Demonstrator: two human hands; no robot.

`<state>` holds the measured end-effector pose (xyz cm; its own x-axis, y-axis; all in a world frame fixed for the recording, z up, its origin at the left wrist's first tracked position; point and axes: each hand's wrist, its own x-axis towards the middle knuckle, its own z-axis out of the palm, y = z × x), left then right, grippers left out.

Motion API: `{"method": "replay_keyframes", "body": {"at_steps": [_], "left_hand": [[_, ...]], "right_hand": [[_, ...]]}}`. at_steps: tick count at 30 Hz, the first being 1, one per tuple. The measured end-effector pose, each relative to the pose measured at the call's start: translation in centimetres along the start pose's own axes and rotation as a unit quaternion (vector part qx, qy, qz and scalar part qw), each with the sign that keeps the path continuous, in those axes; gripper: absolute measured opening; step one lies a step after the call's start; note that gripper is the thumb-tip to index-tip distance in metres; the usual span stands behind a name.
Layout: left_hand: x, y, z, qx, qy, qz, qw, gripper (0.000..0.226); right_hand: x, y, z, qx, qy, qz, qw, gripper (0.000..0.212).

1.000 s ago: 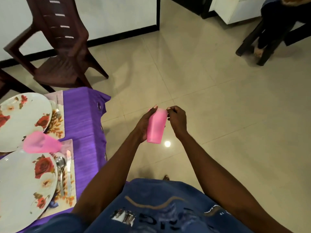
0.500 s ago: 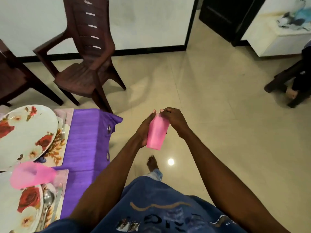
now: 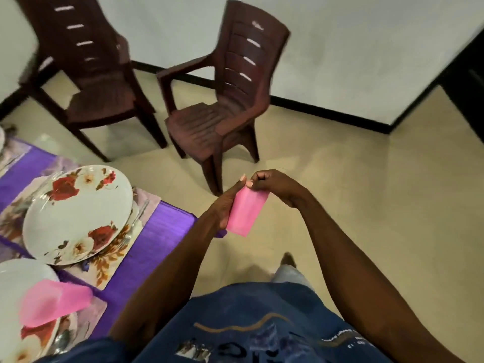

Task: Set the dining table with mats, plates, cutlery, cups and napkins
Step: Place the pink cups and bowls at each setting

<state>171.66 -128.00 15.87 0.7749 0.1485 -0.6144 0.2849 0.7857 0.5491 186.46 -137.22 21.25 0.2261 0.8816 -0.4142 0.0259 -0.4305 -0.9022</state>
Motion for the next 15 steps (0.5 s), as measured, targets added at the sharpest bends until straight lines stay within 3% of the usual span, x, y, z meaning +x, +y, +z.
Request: {"method": "replay_keyframes", "body": {"at_steps": [4, 9, 15], "left_hand": [[2.3, 4.1, -1.5, -0.047, 0.047, 0.037, 0.997, 0.081], [5.3, 8.9, -2.0, -0.104, 0.121, 0.15, 0.976, 0.081], [7.7, 13.4, -0.2, -0.129, 0.211, 0.199, 0.948, 0.081]], "right_hand": [[7.9, -3.0, -1.9, -0.01, -0.085, -0.014, 0.996, 0.013], [16.1, -6.8, -4.7, -0.067, -0.17, -0.032, 0.983, 0.01], [22.9, -10.9, -7.9, -0.085, -0.272, -0.012, 0.958, 0.007]]}}
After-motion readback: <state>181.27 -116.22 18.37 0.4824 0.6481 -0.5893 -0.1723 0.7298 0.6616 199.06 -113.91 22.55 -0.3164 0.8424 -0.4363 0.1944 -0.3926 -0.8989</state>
